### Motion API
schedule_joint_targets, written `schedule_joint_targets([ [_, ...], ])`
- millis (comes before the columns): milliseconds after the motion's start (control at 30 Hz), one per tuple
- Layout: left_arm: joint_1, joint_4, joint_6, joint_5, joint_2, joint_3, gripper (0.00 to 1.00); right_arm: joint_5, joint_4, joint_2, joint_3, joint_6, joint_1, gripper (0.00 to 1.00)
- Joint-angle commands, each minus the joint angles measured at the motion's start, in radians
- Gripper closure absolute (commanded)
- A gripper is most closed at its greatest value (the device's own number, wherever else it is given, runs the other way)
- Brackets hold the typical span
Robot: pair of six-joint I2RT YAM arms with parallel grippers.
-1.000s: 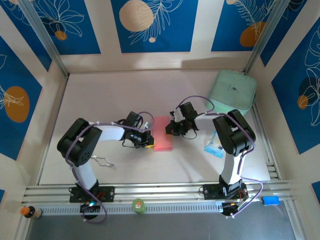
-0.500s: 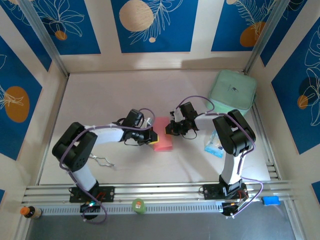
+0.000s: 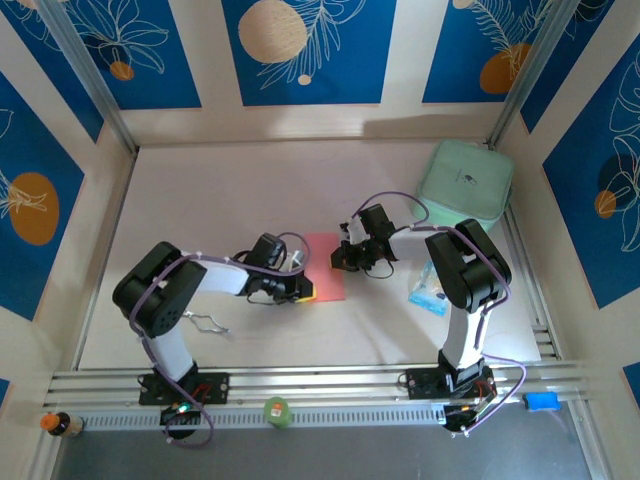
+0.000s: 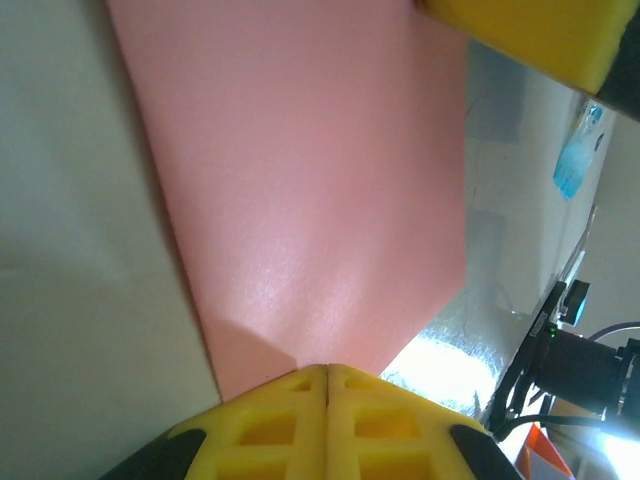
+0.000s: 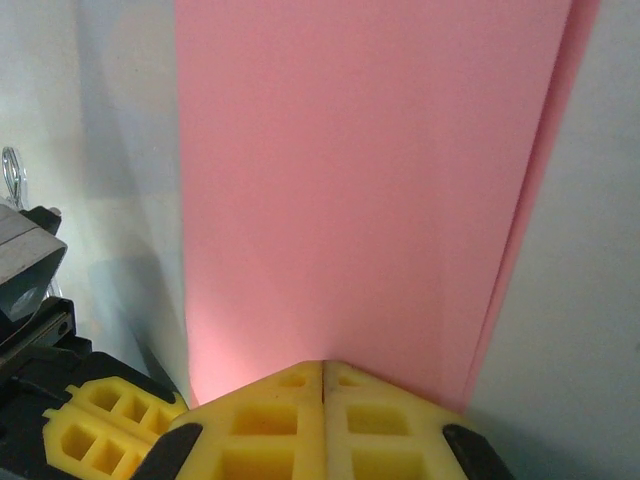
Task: Fold a paper plane with a square sheet of paper (pick it up from the middle)
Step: First fold the square sheet of paper in half at the center of the table.
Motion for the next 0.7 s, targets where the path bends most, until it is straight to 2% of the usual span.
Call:
schedule_joint_targets([
  [0,-0.006,-0.157,0.069,-0.041,-0.02,-0.052,1.0,0.071,-0.1,0.045,-0.041,-0.004,-0.001,1.0],
  [367,-0.024,-0.317,0.208,-0.141,-0.143,-0.003,0.99,0.068,-0.098,0.041,-0.04,-0.005,-0.001,1.0],
  [500,-0.012,-0.36,0.175,-0.2,-0.188,0.057,0.98,0.066,-0.099,0.041,-0.04,-0.005,-0.001,1.0],
  [667,0.024,-0.229,0.086,-0.102,-0.094,0.13,0.98,0.066,-0.098,0.042,-0.042,-0.005,-0.001,1.0],
])
